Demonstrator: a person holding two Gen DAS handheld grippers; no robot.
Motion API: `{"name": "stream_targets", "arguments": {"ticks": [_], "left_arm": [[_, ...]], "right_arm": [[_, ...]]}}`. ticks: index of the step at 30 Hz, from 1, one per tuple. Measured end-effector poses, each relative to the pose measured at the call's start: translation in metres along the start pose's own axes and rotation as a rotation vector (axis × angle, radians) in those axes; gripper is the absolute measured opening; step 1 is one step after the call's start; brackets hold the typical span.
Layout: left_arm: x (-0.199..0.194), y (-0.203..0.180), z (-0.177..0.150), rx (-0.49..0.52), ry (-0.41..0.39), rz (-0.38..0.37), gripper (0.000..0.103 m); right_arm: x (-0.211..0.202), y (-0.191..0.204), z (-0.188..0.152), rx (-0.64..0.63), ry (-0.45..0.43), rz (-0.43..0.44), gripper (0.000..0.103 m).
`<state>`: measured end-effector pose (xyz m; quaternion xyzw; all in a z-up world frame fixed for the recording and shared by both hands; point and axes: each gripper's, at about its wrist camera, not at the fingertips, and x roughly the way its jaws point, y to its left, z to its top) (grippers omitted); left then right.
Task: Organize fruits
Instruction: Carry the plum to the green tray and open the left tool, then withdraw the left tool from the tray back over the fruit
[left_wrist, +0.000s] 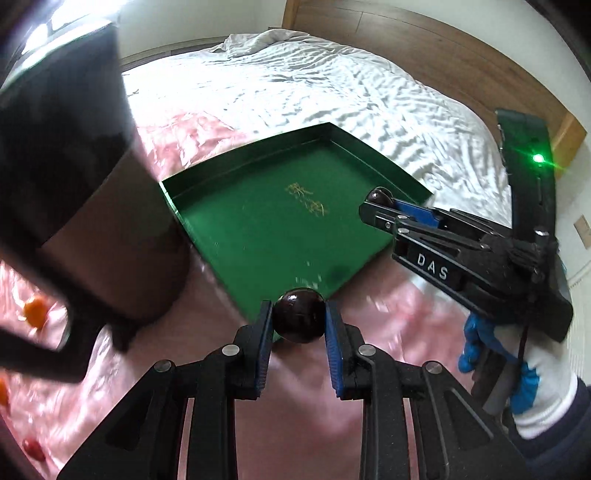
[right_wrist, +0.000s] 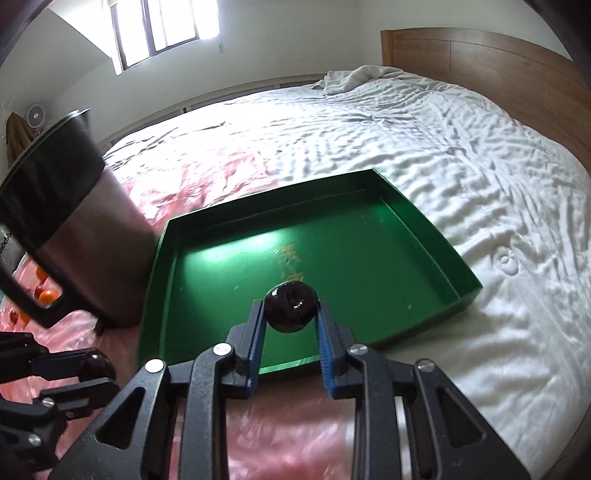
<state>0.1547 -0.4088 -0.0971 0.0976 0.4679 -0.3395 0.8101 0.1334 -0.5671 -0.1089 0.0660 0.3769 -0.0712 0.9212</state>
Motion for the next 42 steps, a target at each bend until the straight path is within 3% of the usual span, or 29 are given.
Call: {"name": "stream_targets", "arguments": {"ticks": [12, 22, 23, 24, 25, 27, 29, 31, 34, 38, 42], "left_arm": [[0.067, 0.005, 0.015, -0.027, 0.071, 0.043, 0.023], [0.082, 0.004, 0.011, -0.032, 0.105, 0.064, 0.024], [0.083, 0.003, 0.012, -0.031, 0.106, 0.068, 0.025], [0.083, 0.002, 0.011, -0.028, 0.107, 0.073, 0.025], [0.083, 0.002, 0.011, -0.025, 0.106, 0.081, 0.029], [0.081, 0.003, 0.012, -0.029, 0.099, 0.087, 0.034], [0.076, 0.002, 0.011, -0.031, 0.088, 0.083, 0.041], [0.069, -0.001, 0.009, -0.019, 0.066, 0.101, 0.049], [0.058, -0.002, 0.004, -0.028, 0.048, 0.102, 0.053], [0.039, -0.006, -0.003, -0.031, 0.039, 0.065, 0.066], [0.014, -0.013, -0.019, -0.008, 0.032, 0.045, 0.068]], "right_arm": [[0.059, -0.012, 0.014, -0.018, 0.086, -0.059, 0.031], [0.068, -0.013, 0.004, -0.028, 0.124, -0.08, 0.035], [0.068, -0.012, 0.004, -0.029, 0.124, -0.083, 0.037], [0.066, -0.013, 0.005, -0.027, 0.123, -0.083, 0.046], [0.064, -0.013, 0.006, -0.026, 0.12, -0.084, 0.061], [0.06, -0.012, 0.008, -0.03, 0.115, -0.091, 0.082], [0.054, -0.01, 0.009, -0.039, 0.109, -0.099, 0.088], [0.047, -0.009, 0.011, -0.042, 0.102, -0.105, 0.102], [0.036, -0.009, 0.013, -0.038, 0.088, -0.115, 0.103], [0.018, -0.007, 0.011, -0.031, 0.071, -0.129, 0.103], [-0.001, -0.004, 0.007, -0.023, 0.055, -0.121, 0.103]]}}
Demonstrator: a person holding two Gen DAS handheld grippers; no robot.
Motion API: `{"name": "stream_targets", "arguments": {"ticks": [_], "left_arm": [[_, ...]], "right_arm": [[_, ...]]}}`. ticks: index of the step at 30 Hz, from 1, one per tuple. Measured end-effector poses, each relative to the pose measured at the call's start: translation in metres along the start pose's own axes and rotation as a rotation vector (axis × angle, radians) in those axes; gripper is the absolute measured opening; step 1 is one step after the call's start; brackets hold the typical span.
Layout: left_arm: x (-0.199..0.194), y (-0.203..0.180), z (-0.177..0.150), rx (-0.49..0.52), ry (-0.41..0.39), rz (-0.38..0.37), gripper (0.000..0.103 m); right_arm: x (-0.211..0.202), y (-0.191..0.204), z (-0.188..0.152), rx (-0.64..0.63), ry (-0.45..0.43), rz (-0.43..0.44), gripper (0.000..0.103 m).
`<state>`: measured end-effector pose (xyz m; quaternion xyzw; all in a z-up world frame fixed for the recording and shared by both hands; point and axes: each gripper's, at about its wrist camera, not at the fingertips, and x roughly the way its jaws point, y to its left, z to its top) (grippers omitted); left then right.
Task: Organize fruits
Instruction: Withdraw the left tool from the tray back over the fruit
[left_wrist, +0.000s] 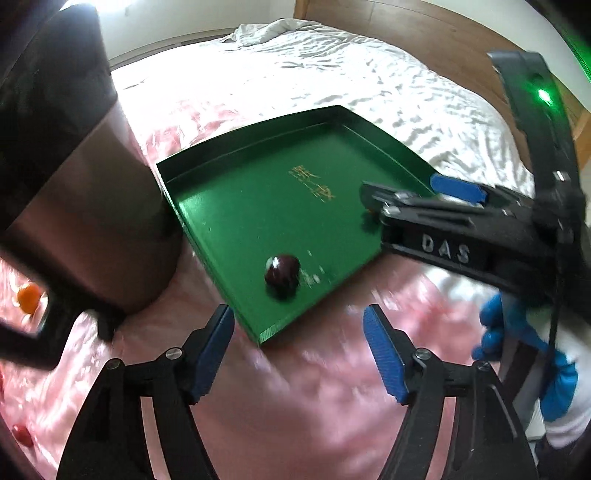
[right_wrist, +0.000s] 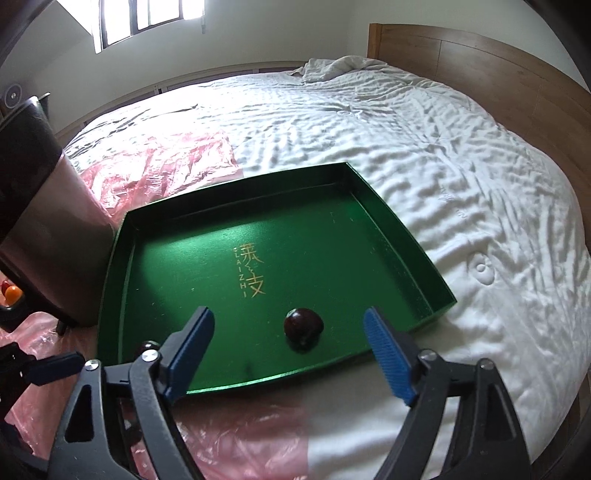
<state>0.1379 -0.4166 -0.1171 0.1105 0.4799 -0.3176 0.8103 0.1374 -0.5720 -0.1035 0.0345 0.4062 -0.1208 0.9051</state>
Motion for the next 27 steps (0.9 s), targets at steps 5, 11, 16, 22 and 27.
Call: {"name": "stream_targets", "arguments": {"ticks": [5, 11, 16, 22, 27], "left_arm": [[-0.04, 0.005, -0.028, 0.007, -0.028, -0.005, 0.068], [-0.09, 0.03, -0.064, -0.016, -0.061, 0.089, 0.068], [-0.127, 0.053, -0.102, -0.045, -0.07, 0.123, 0.068], [-0.163, 0.081, -0.145, -0.094, -0.07, 0.138, 0.068], [-0.189, 0.11, -0.181, -0.142, -0.073, 0.165, 0.068]], "right_arm": [[-0.03, 0.006, -0.014, 0.013, -0.006, 0.009, 0.103], [-0.07, 0.031, -0.043, -0.005, -0.007, 0.068, 0.103], [-0.105, 0.073, -0.068, -0.059, -0.018, 0.095, 0.103], [-0.145, 0.116, -0.093, -0.058, -0.063, 0.107, 0.103], [-0.176, 0.162, -0.11, -0.094, -0.101, 0.092, 0.103]]}}
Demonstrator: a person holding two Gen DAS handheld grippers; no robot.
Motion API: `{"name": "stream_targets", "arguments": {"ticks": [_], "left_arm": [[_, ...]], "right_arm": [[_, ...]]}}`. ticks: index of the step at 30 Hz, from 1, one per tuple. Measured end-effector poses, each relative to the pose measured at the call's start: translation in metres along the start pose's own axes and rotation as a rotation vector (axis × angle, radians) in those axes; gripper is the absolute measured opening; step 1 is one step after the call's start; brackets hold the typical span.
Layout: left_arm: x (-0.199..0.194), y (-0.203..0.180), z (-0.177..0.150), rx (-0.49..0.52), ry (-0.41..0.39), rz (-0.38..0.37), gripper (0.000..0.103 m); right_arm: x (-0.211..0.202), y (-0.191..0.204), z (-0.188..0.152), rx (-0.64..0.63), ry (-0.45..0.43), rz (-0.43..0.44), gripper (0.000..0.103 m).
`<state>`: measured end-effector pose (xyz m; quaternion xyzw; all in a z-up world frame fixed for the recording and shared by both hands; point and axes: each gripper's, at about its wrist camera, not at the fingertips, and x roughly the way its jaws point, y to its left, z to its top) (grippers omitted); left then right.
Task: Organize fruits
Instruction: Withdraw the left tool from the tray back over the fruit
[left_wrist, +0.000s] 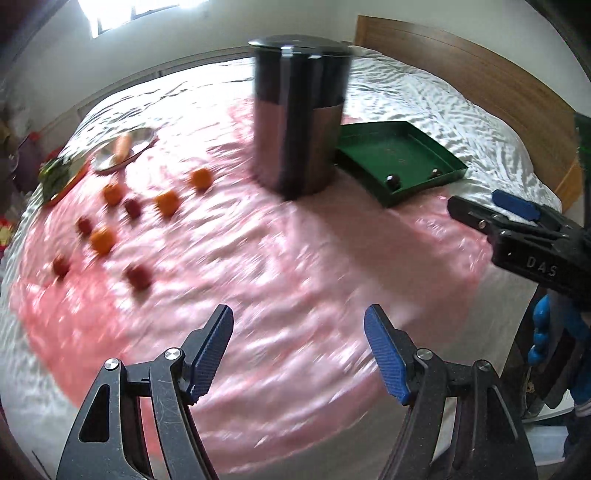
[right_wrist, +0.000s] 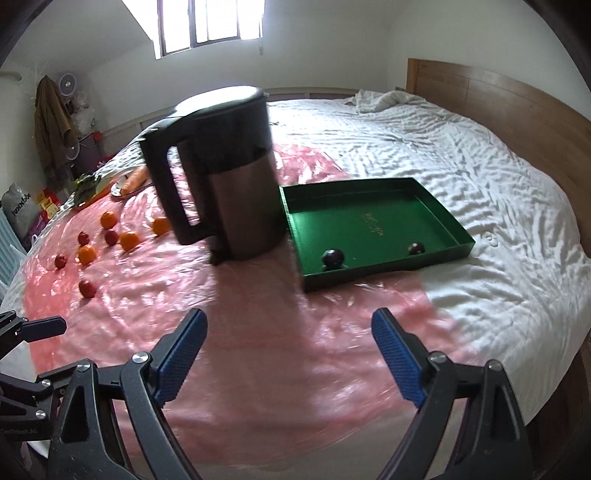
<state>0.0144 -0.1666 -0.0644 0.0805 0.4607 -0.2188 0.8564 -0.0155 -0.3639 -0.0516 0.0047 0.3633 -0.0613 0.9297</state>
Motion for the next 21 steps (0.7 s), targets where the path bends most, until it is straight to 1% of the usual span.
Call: {"name": "stream_targets", "arguments": {"ticks": [4, 7, 12, 16, 19, 21], "left_arm": [[-0.021, 0.026, -0.019, -0.021, -0.019, 0.023, 0.068], [-0.038, 0.045, -0.037, -0.043, -0.039, 0.043, 0.068], [-0.051, 0.076, -0.06, -0.073, -0.018, 0.069, 0.068], [-0.051, 0.094, -0.071, -0.118, -0.006, 0.072, 0.068], [-0.05, 0.102, -0.078, -0.13, 0.001, 0.094, 0.068], [-0.053, 0.109, -0.082, -0.141, 0.001, 0.114, 0.068]], "right_arm": [[-0.017, 0.034, -0.001, -0.01, -0.008, 0.044, 0.103], [-0.027, 0.064, -0.002, -0.045, -0.01, 0.067, 0.103], [-0.04, 0.105, -0.007, -0.074, -0.032, 0.1, 0.103], [-0.038, 0.133, -0.011, -0.12, -0.029, 0.146, 0.103], [-0.03, 0.154, -0.012, -0.175, -0.023, 0.198, 0.103], [-0.022, 0.166, -0.011, -0.187, -0.015, 0.234, 0.103]]}}
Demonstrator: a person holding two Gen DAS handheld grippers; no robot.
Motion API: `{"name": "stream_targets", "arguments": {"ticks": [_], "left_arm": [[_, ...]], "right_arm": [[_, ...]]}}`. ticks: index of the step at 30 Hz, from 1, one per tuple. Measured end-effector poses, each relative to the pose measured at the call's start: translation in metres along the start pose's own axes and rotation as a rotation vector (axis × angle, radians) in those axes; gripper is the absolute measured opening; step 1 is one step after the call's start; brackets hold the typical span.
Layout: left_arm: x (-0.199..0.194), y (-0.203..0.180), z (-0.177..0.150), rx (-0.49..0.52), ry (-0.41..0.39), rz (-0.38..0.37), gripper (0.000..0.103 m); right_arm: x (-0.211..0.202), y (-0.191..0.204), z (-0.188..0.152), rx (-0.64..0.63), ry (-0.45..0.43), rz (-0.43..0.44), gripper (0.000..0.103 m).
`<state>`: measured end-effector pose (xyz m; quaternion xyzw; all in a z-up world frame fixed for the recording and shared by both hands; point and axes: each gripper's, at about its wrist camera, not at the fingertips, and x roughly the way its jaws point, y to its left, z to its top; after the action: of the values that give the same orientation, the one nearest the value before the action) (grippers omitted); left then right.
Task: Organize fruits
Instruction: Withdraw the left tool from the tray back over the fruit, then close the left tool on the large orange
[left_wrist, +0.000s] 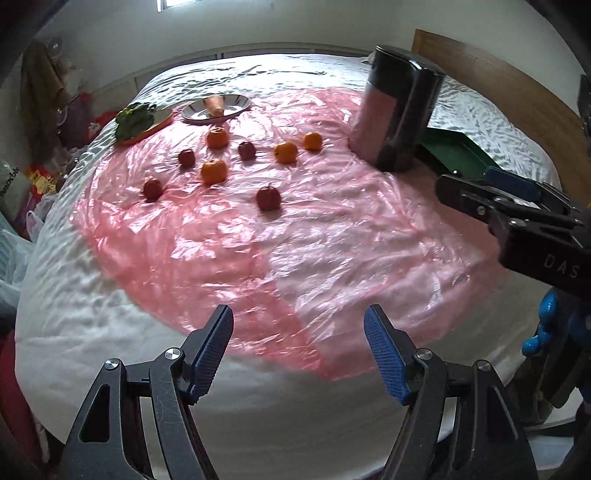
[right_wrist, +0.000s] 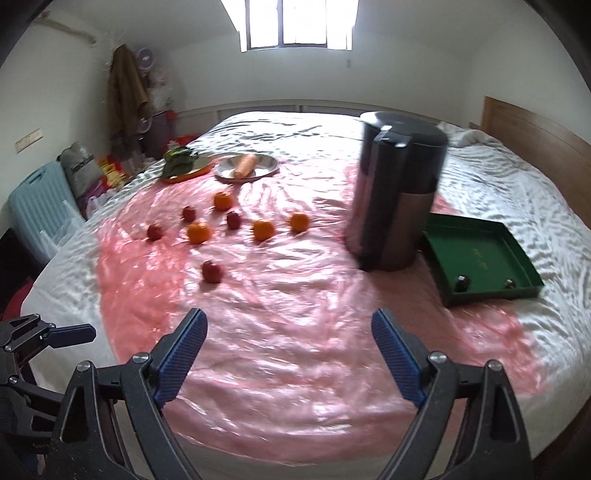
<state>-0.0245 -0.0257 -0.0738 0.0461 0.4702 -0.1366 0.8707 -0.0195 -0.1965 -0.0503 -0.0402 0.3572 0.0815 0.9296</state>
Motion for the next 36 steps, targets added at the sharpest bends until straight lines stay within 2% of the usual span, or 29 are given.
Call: {"name": "stream_targets", "arguments": {"ticks": [5, 12, 16, 27, 34, 36], "left_arm": [[0.004, 0.027, 0.004, -0.049, 0.012, 0.048, 0.068], [0.027, 0.067, 0.027, -0.142, 0.004, 0.089, 0.068], [0.045, 0.081, 0.045, -0.156, 0.004, 0.119, 0.065], [0.111, 0.113, 0.111, -0.198, 0.009, 0.094, 0.064], [0.158, 0.128, 0.143, -0.205, 0.026, 0.09, 0.064], [0.171, 0.13, 0.15, -0.203, 0.035, 0.09, 0.061]], "right_arm": [[0.025, 0.018, 0.007, -0.016, 0.005, 0.095, 0.103], [0.062, 0.031, 0.021, -0.061, 0.029, 0.111, 0.103], [0.085, 0.027, 0.036, -0.067, 0.038, 0.116, 0.103], [0.168, 0.005, 0.077, -0.023, 0.079, 0.113, 0.103], [0.225, -0.001, 0.1, -0.019, 0.114, 0.134, 0.103], [0.241, -0.001, 0.103, -0.022, 0.138, 0.14, 0.103]]}}
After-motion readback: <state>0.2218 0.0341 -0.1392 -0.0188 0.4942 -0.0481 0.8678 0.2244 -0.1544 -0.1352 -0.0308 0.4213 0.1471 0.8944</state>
